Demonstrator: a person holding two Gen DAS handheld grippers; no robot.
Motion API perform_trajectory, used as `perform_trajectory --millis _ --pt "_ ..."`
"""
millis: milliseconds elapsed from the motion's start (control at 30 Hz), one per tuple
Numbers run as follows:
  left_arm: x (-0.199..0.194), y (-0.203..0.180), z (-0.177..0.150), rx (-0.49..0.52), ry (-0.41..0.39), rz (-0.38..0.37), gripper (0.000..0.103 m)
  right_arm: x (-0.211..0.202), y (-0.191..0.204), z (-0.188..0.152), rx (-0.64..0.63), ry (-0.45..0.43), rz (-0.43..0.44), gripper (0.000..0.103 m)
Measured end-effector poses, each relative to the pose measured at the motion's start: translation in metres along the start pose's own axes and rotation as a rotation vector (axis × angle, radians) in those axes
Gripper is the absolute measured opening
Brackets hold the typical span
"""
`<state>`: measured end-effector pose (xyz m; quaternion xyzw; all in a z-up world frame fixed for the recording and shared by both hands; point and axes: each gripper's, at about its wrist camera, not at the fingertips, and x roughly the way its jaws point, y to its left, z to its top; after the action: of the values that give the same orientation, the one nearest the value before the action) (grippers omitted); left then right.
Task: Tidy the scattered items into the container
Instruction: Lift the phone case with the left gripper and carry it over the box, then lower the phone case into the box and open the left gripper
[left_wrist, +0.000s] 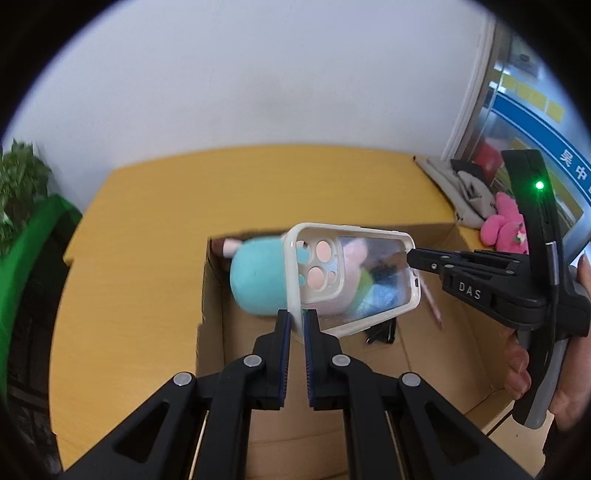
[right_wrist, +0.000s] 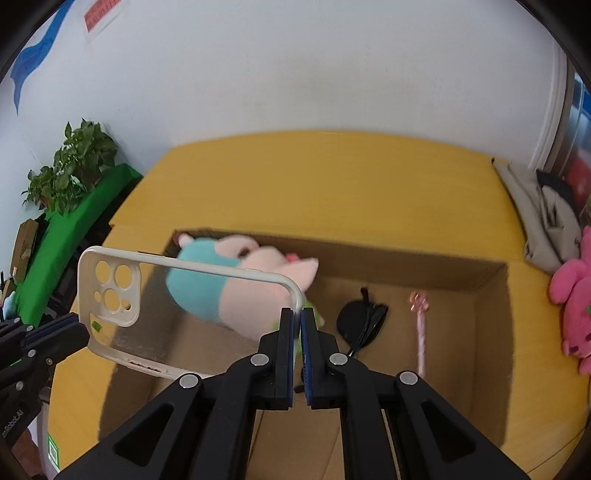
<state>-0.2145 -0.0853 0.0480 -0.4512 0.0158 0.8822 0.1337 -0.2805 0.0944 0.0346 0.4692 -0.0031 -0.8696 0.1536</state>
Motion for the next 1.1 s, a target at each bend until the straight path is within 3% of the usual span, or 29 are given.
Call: perform_trajectory --millis 133,333,800,1100 --pt "0.029 0.007 -0.017 -0.014 0.06 0.007 0.007 0.042 -0.005 -0.019 0.008 0.073 -0.008 0.005" --pt "0.058 0.02 -0.03 -0.05 0.125 0.013 0.007 0.066 -0.004 -0.03 0.002 0.123 -0.011 0.005" --pt "0.102 0.02 -0.046 -0.01 0.256 0.03 0.005 0.089 -0.019 -0.044 -0.011 0.184 0.002 0.005" --pt "0.099 0.029 -0.071 -0.012 0.308 0.045 0.003 0.095 -0.006 -0.067 -0.039 0.256 0.03 0.005"
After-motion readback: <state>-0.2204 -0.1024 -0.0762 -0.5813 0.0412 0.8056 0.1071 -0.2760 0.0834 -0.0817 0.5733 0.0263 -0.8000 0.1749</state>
